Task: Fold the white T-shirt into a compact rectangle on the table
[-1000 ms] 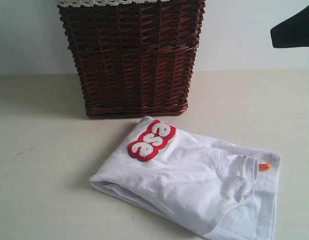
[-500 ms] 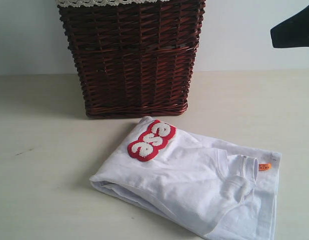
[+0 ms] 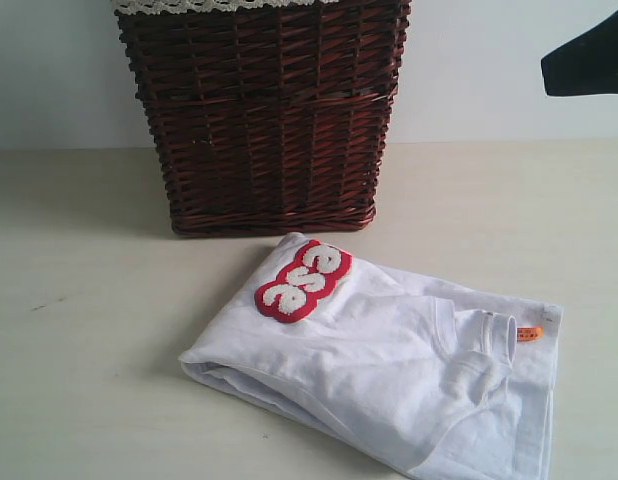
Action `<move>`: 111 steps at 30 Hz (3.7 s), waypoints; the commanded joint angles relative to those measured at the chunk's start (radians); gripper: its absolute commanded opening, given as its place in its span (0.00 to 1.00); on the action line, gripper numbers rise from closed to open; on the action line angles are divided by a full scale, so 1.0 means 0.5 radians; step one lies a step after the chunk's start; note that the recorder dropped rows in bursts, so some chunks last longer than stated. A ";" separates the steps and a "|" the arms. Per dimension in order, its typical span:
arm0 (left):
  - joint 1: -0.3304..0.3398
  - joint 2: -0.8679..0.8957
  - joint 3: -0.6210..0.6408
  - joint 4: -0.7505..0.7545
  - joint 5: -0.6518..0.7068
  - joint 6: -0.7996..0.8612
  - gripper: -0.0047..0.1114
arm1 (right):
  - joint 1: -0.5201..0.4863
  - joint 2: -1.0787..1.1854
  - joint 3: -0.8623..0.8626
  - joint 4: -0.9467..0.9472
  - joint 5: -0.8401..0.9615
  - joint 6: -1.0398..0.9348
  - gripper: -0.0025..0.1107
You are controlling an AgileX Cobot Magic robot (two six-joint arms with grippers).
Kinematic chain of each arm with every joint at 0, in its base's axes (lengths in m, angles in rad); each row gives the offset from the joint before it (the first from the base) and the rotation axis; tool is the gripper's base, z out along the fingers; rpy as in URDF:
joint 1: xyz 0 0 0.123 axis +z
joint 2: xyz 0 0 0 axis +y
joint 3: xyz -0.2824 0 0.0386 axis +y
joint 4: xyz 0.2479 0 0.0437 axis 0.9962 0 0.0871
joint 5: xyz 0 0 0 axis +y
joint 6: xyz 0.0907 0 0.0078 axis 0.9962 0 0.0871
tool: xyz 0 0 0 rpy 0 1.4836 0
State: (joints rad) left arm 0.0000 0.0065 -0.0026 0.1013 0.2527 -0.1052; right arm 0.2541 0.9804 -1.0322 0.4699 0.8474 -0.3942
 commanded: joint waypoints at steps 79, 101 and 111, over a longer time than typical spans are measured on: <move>0.074 -0.013 0.005 -0.062 0.207 0.092 0.04 | 0.004 1.209 0.653 -0.239 -0.405 0.524 0.54; 0.074 -0.013 0.005 -0.062 0.207 0.092 0.04 | 0.004 1.579 0.580 -0.412 -0.964 0.451 0.33; 0.074 -0.013 0.005 -0.062 0.207 0.092 0.04 | 0.004 1.579 0.264 -0.477 -0.913 0.529 0.14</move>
State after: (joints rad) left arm 0.0384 0.0065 -0.0006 0.0793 0.3652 -0.0596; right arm 0.2558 1.7705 -0.8753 0.2445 0.3850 -0.1347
